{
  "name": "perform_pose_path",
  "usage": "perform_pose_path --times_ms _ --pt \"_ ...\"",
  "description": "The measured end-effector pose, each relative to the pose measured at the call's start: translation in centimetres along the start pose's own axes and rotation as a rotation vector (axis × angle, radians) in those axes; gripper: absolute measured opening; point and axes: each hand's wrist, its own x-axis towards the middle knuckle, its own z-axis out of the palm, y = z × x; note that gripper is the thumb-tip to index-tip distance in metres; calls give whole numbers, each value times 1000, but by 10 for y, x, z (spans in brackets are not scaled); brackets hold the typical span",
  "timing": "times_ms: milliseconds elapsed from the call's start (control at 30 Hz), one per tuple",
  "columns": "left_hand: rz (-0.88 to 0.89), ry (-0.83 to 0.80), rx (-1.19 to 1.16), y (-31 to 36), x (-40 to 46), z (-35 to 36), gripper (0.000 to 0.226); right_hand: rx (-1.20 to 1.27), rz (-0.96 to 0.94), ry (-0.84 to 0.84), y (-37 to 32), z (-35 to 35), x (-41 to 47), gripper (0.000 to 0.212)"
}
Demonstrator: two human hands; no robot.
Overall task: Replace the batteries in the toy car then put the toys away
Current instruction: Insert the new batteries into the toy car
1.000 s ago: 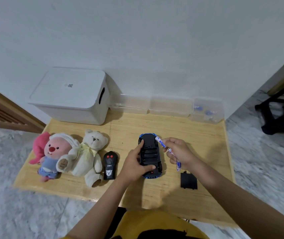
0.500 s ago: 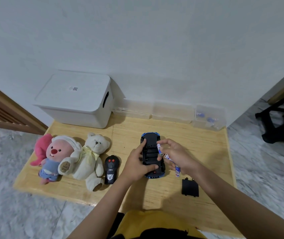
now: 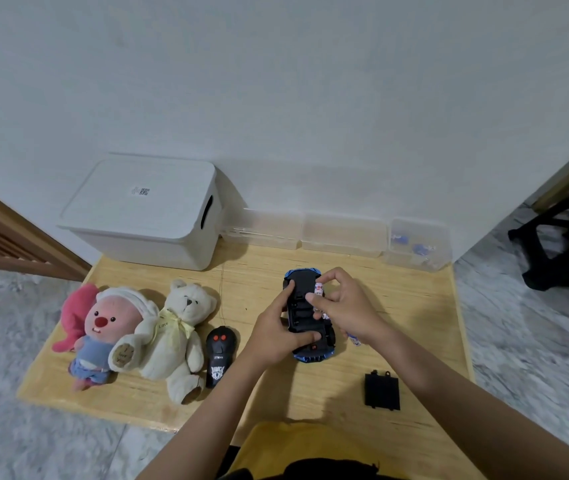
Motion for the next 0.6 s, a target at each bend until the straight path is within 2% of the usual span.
perform_pose_path --times_ms 133,300,433,600 --pt "7 -80 30 3 5 -2 103 -81 -96 50 1 -1 4 26" --pt "16 -195 39 11 9 -10 98 -244 -220 35 1 -5 4 29" --pt "25 -208 2 16 11 -15 97 -270 -274 12 2 -4 3 34" --pt "-49 -256 -62 17 12 -17 93 -274 -305 14 4 -4 4 35"
